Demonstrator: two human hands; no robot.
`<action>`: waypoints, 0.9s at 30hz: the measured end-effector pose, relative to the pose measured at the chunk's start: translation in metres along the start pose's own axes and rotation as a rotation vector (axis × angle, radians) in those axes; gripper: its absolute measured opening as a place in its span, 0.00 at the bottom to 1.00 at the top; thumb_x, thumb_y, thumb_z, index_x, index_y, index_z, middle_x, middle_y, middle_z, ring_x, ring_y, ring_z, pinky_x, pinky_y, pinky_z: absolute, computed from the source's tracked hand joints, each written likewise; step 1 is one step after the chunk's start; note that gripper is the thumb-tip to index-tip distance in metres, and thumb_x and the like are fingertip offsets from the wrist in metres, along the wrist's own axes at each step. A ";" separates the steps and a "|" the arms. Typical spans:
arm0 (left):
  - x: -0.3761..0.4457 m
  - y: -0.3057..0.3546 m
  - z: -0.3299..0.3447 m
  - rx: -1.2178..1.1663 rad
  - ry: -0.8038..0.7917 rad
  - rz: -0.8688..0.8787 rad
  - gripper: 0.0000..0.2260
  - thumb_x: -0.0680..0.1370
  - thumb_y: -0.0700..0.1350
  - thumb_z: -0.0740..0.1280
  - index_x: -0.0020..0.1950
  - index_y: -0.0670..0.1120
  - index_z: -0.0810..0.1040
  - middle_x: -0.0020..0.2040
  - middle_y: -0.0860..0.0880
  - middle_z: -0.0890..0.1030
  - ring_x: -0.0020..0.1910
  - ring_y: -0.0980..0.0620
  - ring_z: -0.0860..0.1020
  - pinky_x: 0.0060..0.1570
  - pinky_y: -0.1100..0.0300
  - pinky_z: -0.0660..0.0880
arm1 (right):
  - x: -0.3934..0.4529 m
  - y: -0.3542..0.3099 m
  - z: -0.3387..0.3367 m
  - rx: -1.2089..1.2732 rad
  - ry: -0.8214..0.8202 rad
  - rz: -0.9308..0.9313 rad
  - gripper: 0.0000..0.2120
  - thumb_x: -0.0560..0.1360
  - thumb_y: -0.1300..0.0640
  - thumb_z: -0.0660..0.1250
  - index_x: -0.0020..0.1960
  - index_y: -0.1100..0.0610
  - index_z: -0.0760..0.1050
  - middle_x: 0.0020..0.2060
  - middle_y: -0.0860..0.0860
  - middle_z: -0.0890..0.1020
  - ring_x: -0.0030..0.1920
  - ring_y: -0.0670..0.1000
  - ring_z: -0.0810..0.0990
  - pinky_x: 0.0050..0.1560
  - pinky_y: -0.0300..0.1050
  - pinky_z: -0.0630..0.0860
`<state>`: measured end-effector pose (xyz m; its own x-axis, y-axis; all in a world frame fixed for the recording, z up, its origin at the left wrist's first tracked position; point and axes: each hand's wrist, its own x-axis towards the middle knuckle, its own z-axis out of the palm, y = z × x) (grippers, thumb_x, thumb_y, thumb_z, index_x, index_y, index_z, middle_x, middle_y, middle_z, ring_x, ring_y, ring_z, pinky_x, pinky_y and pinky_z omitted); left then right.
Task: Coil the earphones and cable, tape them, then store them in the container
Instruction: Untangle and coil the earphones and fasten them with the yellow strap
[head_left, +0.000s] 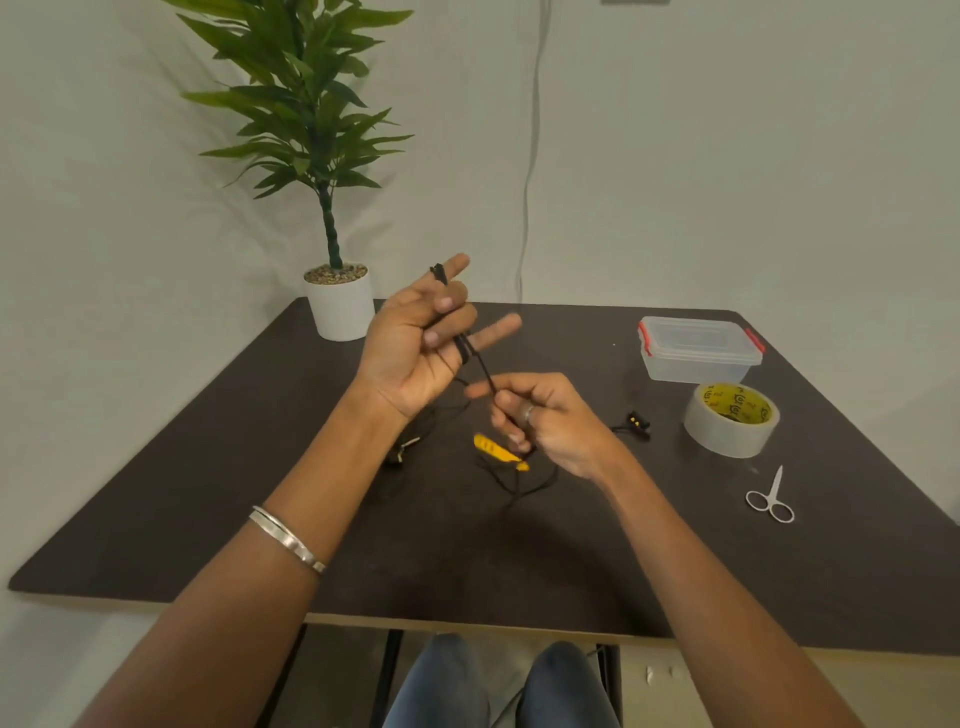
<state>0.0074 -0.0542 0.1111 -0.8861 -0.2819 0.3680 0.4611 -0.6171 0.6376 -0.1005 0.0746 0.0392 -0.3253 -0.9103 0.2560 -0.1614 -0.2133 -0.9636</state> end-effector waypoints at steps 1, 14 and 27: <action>0.002 -0.005 -0.002 0.082 0.085 0.017 0.21 0.78 0.31 0.54 0.72 0.38 0.62 0.31 0.51 0.68 0.21 0.58 0.63 0.48 0.39 0.78 | -0.003 -0.002 -0.004 -0.041 -0.022 0.003 0.13 0.82 0.66 0.55 0.57 0.63 0.78 0.30 0.50 0.75 0.26 0.46 0.67 0.29 0.43 0.66; 0.009 -0.051 -0.038 1.152 0.439 0.185 0.19 0.83 0.37 0.51 0.70 0.52 0.71 0.39 0.47 0.80 0.37 0.54 0.81 0.49 0.57 0.77 | -0.012 -0.037 -0.025 -0.650 -0.077 0.063 0.05 0.77 0.62 0.66 0.48 0.58 0.82 0.32 0.47 0.82 0.35 0.41 0.80 0.42 0.36 0.77; -0.033 -0.077 -0.027 0.851 -0.112 -0.468 0.16 0.83 0.38 0.53 0.70 0.46 0.70 0.33 0.49 0.69 0.27 0.58 0.64 0.51 0.47 0.76 | 0.010 -0.038 -0.071 -1.202 0.138 -0.370 0.11 0.72 0.68 0.70 0.53 0.60 0.79 0.48 0.53 0.81 0.51 0.53 0.77 0.51 0.39 0.68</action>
<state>0.0002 -0.0175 0.0313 -0.9989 -0.0450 -0.0129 -0.0173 0.0994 0.9949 -0.1634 0.0989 0.0842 -0.1626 -0.8055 0.5698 -0.9819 0.0754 -0.1736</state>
